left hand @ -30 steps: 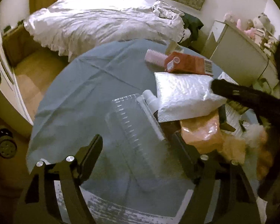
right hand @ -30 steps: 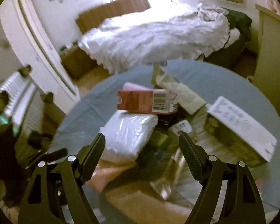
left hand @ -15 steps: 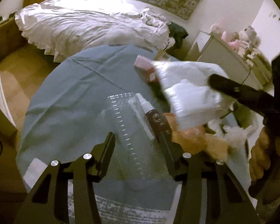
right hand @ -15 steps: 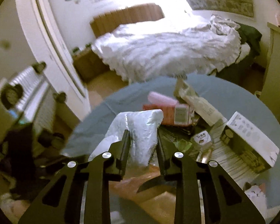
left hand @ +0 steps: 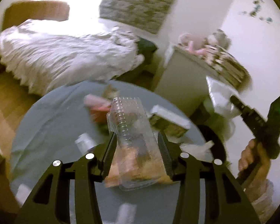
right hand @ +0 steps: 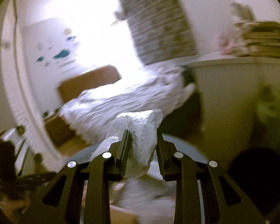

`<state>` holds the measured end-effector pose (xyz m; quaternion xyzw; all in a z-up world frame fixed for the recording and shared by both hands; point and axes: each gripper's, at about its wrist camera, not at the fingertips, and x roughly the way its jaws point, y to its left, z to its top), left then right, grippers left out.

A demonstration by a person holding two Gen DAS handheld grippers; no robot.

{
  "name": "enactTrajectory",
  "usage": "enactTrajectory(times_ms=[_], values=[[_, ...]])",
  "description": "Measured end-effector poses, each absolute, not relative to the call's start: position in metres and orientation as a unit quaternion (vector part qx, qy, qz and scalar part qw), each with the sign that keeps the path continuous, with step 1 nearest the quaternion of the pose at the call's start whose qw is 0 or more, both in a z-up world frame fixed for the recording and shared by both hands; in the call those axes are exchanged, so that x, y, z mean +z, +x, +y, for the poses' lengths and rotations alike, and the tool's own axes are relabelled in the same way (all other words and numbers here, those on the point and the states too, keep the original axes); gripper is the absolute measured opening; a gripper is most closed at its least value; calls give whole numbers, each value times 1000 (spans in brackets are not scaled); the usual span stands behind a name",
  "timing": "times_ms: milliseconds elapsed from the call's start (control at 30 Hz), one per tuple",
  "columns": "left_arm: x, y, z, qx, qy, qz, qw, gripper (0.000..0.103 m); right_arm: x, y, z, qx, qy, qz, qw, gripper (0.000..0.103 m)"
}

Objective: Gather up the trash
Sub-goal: 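Carry the tray and envelope to the bin and open both tools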

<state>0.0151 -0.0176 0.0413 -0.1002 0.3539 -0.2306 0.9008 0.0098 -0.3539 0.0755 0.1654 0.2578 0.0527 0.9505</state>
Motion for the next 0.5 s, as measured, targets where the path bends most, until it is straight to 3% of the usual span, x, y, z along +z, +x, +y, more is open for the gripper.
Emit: enactTrajectory(times_ms=[267,500], values=[[66,37,-151,-356,-60,334,871,45,27,-28,-480,-105,206,260,937,27],[44,52,-273,-448,-37,352,821,44,-29,-44,-549,-192,259,271,907,27]])
